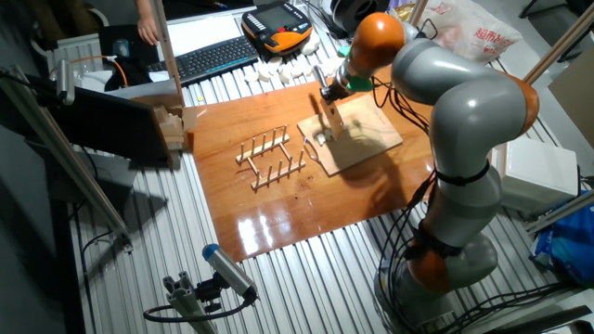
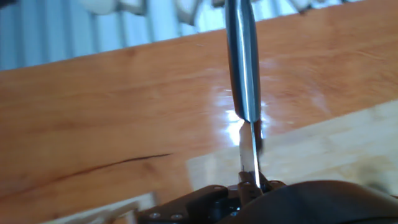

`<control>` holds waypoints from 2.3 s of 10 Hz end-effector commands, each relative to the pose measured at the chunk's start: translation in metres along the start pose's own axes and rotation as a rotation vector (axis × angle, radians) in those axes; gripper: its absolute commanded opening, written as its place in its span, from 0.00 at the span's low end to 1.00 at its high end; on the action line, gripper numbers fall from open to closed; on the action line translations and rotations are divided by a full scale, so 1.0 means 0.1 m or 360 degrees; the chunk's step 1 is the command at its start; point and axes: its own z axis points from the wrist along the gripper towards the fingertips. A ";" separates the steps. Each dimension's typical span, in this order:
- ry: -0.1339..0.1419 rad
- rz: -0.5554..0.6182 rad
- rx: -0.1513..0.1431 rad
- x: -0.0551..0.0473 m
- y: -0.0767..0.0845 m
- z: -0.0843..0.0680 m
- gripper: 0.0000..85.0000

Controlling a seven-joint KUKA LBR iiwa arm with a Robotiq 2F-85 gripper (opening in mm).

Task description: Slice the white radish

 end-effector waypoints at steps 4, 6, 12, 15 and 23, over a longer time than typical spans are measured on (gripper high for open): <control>0.0098 -0.0200 -0.0066 0.22 0.56 0.00 0.00; 0.0071 -0.0192 -0.0063 0.35 0.71 0.05 0.00; 0.0045 -0.0134 -0.0073 0.58 0.87 0.02 0.00; 0.0064 -0.0190 -0.0051 0.55 0.71 -0.14 0.00; -0.0018 -0.0182 -0.0113 0.57 0.66 -0.13 0.00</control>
